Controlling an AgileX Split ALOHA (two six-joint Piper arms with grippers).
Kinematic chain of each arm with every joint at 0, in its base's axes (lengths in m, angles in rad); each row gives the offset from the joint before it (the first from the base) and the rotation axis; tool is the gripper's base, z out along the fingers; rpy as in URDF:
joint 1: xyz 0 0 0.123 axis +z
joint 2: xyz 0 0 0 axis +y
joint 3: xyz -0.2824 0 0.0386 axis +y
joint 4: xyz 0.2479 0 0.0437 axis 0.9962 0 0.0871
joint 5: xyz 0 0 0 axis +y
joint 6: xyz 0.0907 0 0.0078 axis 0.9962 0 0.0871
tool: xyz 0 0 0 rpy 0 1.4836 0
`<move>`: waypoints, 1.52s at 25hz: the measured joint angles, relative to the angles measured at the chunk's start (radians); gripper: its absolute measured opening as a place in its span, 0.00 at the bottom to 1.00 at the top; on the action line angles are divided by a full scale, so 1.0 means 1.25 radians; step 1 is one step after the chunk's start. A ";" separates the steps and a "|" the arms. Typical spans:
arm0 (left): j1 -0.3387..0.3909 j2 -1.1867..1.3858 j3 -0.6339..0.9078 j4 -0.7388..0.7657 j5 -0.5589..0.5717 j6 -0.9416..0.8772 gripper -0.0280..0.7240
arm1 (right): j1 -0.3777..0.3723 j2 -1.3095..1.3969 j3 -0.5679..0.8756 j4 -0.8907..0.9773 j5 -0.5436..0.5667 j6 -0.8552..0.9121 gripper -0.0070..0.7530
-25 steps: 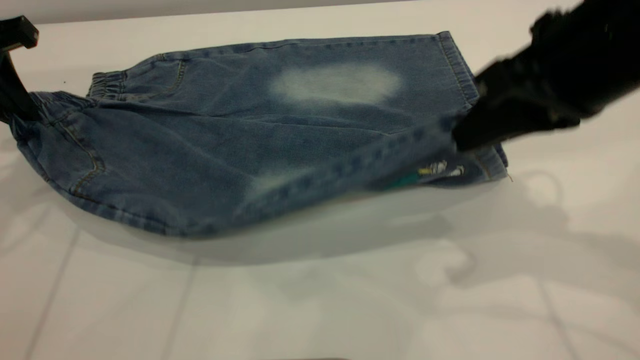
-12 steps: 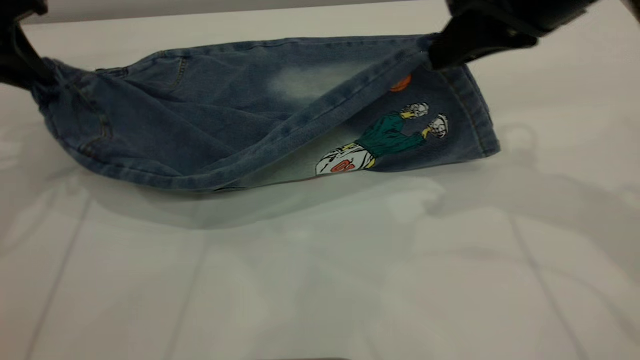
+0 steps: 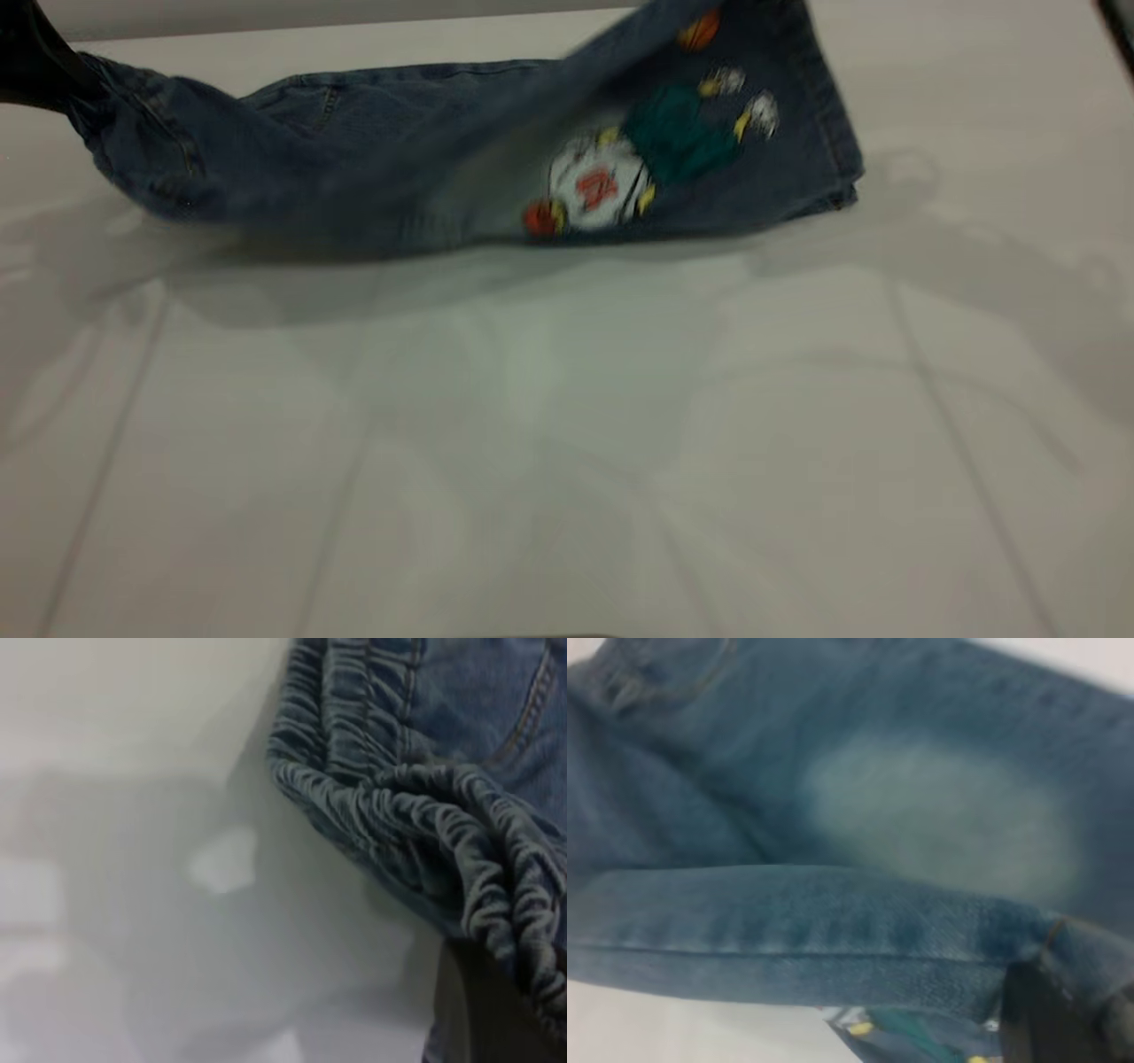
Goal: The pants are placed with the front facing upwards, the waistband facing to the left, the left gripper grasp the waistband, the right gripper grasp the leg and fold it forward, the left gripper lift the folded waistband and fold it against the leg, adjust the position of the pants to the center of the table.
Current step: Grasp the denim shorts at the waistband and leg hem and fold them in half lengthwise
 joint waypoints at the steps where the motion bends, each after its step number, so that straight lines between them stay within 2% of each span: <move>1: 0.000 0.000 0.000 -0.006 -0.012 0.001 0.14 | -0.015 0.000 -0.002 0.000 -0.004 0.000 0.04; 6: -0.002 0.000 0.000 -0.029 -0.063 0.001 0.14 | -0.055 0.032 -0.017 0.001 -0.030 0.000 0.04; 18: -0.002 0.011 0.000 -0.033 -0.157 -0.029 0.14 | -0.055 0.149 -0.123 0.020 -0.018 0.000 0.04; 25: -0.014 0.084 -0.006 -0.029 -0.253 -0.063 0.14 | -0.057 0.181 -0.143 0.069 -0.063 -0.037 0.04; 31: -0.052 0.158 -0.083 0.061 -0.267 -0.063 0.14 | -0.057 0.206 -0.143 0.157 -0.060 -0.131 0.04; 38: -0.083 0.234 -0.178 0.169 -0.317 -0.063 0.14 | -0.057 0.207 -0.144 0.175 -0.054 -0.173 0.04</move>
